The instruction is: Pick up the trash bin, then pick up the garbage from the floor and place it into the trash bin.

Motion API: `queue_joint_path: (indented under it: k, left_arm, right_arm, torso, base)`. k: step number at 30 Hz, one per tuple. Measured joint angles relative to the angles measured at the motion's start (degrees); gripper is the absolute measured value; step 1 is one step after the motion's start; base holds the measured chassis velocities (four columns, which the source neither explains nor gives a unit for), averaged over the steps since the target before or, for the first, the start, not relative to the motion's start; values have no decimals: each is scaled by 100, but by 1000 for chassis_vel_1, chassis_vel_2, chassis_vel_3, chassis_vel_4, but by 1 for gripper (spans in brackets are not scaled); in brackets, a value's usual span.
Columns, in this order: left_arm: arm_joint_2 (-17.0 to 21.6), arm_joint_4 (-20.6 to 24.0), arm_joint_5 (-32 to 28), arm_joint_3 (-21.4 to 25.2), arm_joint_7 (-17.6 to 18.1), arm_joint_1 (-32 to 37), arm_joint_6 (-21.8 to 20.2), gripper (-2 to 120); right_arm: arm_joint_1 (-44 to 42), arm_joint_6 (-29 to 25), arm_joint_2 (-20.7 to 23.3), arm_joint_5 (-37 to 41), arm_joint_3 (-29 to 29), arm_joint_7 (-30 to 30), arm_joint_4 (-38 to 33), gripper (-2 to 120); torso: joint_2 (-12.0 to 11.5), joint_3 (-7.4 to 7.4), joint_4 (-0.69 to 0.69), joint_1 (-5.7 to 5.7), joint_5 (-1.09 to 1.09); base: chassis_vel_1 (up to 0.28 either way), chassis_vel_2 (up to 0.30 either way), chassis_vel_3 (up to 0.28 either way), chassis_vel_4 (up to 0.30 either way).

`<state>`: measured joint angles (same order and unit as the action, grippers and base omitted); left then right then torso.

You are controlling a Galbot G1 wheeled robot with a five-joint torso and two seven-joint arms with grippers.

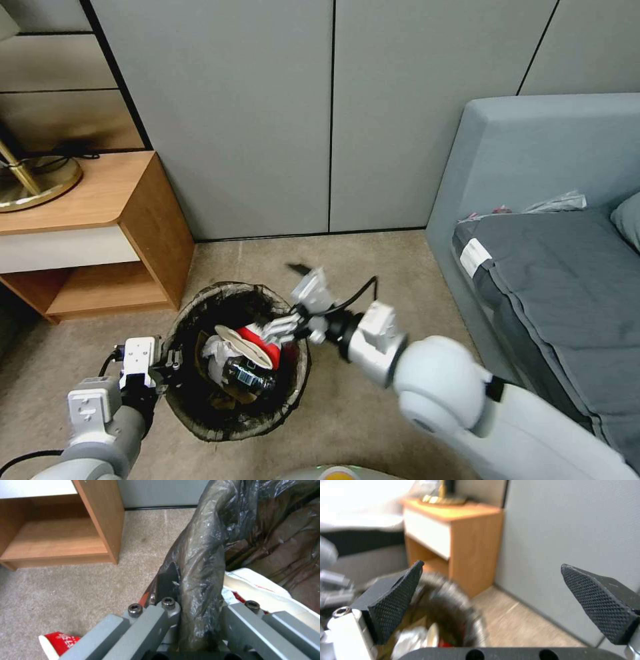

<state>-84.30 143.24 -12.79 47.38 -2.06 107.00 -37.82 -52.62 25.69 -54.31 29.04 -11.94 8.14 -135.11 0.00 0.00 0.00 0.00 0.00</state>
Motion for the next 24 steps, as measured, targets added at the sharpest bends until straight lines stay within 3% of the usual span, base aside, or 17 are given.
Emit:
queue_joint_path:
  k: [4,6,7,9,16,19,24]
  left_arm:
    - [41,0,-9,-2,-24,-25,0,0]
    - [76,0,-11,-4,-37,-50,0,0]
    - [76,0,-11,-4,-37,-50,0,0]
    - [97,0,-40,-3,-45,-73,0,0]
    - [98,0,-89,23,-55,-89,-12,0]
    - [121,0,-116,52,-61,-94,-43,0]
    - [114,0,-142,52,-63,-126,-73,0]
  right_arm:
    - [-362,-386,80,-129,590,110,-146,100]
    - [-845,-666,75,-368,1252,90,-146,100]
    - [-845,-666,75,-368,1252,90,-146,100]
    - [-1494,-906,-4,-584,2013,225,-140,100]
    - [-2535,-1124,-348,-941,3238,201,-127,100]
    - [-3224,-1308,-760,-1568,3889,-151,-107,100]
    - [-3954,-1696,-1527,-2111,4249,-311,-27,100]
  torso:
    - [0,0,0,0,0]
    - [0,0,0,0,0]
    - [0,0,0,0,0]
    - [0,0,-3,0,1]
    - [0,0,0,0,0]
    - [0,0,-1,0,0]
    - [0,0,-1,-1,0]
  base:
    - [0,0,0,0]
    - [0,0,0,0]
    - [0,0,0,0]
    - [0,0,0,0]
    - [0,0,0,0]
    - [0,0,0,0]
    - [0,0,0,0]
